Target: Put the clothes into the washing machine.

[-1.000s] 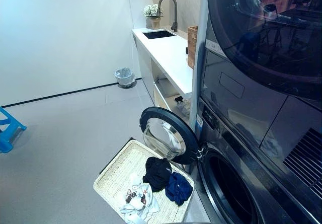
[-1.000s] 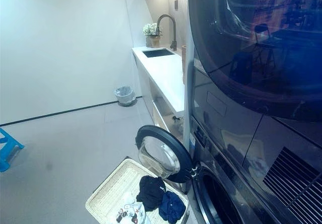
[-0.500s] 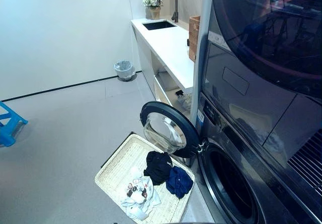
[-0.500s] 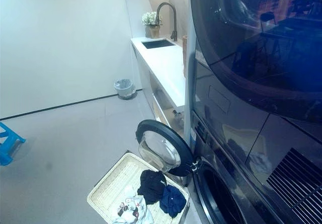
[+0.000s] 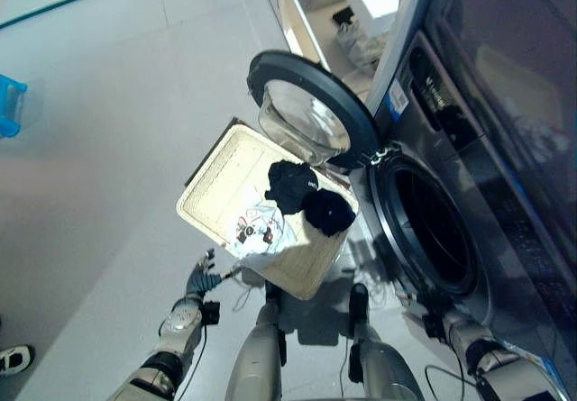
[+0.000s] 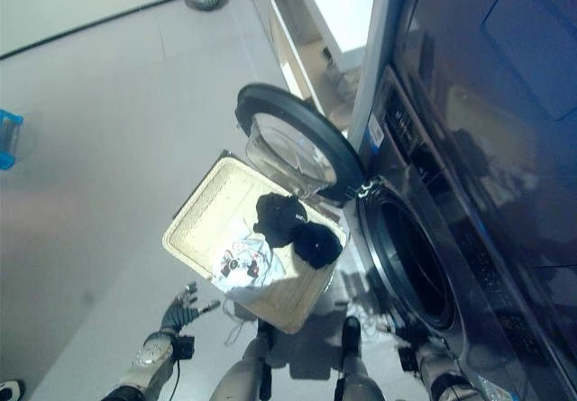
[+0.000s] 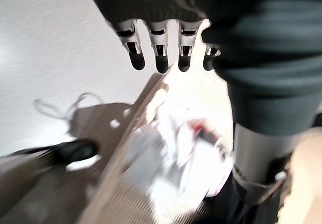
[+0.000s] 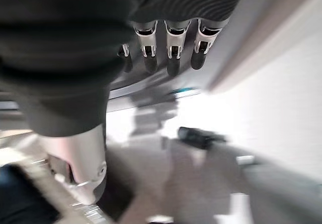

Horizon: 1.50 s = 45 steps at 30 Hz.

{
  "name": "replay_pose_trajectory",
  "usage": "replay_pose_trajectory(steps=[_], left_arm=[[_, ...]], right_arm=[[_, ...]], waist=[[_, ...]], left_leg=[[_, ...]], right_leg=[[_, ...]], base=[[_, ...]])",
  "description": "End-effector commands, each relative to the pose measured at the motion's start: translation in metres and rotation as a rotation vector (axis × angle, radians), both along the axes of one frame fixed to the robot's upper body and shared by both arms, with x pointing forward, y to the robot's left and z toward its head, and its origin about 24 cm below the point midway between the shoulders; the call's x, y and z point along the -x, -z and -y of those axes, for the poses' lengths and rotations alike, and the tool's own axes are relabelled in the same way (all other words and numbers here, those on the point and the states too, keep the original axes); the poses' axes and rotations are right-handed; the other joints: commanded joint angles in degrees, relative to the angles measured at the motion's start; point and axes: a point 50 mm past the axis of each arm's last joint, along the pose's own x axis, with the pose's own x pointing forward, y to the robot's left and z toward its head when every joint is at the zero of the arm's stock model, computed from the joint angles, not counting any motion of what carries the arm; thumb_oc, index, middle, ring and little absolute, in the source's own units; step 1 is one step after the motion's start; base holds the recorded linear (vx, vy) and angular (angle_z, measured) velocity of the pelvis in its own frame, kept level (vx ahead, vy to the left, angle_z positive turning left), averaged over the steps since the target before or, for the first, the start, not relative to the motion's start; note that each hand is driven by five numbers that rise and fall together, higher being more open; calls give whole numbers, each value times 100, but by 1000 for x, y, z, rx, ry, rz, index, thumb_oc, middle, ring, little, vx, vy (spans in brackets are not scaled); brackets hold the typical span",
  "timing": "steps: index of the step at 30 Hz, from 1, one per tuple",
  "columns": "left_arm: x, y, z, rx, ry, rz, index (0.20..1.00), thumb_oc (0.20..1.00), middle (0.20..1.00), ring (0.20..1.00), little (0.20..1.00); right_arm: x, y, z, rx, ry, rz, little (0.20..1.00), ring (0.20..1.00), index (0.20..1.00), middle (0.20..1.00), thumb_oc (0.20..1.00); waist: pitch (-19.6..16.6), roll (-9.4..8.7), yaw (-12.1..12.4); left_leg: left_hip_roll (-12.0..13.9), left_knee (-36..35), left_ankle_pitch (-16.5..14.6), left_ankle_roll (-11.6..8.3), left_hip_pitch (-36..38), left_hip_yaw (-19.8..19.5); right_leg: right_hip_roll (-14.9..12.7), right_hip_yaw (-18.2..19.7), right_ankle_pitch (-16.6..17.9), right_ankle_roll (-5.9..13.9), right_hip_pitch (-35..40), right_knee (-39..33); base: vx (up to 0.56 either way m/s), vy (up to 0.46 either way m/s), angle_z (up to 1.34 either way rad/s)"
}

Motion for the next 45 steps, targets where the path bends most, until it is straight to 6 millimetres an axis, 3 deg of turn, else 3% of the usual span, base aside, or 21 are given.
replay_pose_trajectory(steps=[1, 6, 8, 15, 22, 26, 32, 40, 45], left_arm=[[-30, -46, -10, -64, -81, 225, 1000, 1000, 1000, 1000, 1000], [-54, -100, -6, -249, -126, 449, 1000, 1000, 1000, 1000, 1000], [-66, -133, -1, -426, -121, 583, 1000, 1000, 1000, 1000, 1000], [-76, -173, 12, -718, -75, 793, 1000, 1000, 1000, 1000, 1000], [-90, -198, 20, -967, 26, 860, 1000, 1000, 1000, 1000, 1000], [-97, -203, 22, -1056, 105, 825, 1000, 1000, 1000, 1000, 1000], [-110, -200, 15, -1142, 197, 640, 1000, 1000, 1000, 1000, 1000], [-118, -201, -1, -1148, 150, 505, 1000, 1000, 1000, 1000, 1000], [-118, -198, -23, -1127, 30, 394, 1000, 1000, 1000, 1000, 1000]], right_arm=[[-22, -25, 2, 5, -16, 151, 1000, 1000, 1000, 1000, 1000], [-48, -55, -9, 22, -61, 294, 1000, 1000, 1000, 1000, 1000], [-60, -72, -17, 26, -73, 364, 1000, 1000, 1000, 1000, 1000], [-68, -89, -18, 63, -78, 432, 1000, 1000, 1000, 1000, 1000], [-78, -105, -11, 87, -84, 455, 1000, 1000, 1000, 1000, 1000], [-82, -113, -8, 103, -91, 468, 1000, 1000, 1000, 1000, 1000], [-91, -128, -5, 121, -108, 496, 1000, 1000, 1000, 1000, 1000], [-99, -140, -6, 134, -119, 523, 1000, 1000, 1000, 1000, 1000], [-102, -142, -9, 127, -120, 532, 1000, 1000, 1000, 1000, 1000]], waist=[[205, -409, 41], [283, -506, 52], [283, -573, 35], [283, -613, -84], [283, -639, -199], [283, -634, -249], [283, -653, -350], [283, -683, -416], [283, -718, -427]], left_leg=[[-398, 12, -499, 111, 83, -17], [-478, 529, -547, 87, -595, -42], [-518, 977, -611, 65, -1177, -28], [-626, 1891, -799, 92, -2289, -16], [-593, 2303, -876, 76, -2915, 8], [-570, 2427, -900, 65, -3180, -1], [-540, 2559, -894, 32, -3497, 1], [-519, 2671, -884, -12, -3750, -2], [-527, 2655, -876, -33, -3804, -23]], right_leg=[[-303, 70, 28, 280, -777, 655], [-328, 46, 6, 275, -1416, 1043], [-325, 8, -25, 265, -1921, 1350], [-267, 81, -113, 247, -2976, 2064], [-176, 200, -130, 242, -3616, 2378], [-106, 270, -150, 239, -3885, 2493], [-39, 348, -126, 225, -4173, 2548], [-18, 383, -117, 214, -4388, 2607], [8, 377, -140, 204, -4440, 2605]], base=[[-72, -13, 0], [-47, -33, 5], [-71, -67, 10], [-31, -15, 11], [-5, 5, -1], [-2, 20, -3], [-3, 24, -5], [-1, 8, -2], [0, 0, 0]])
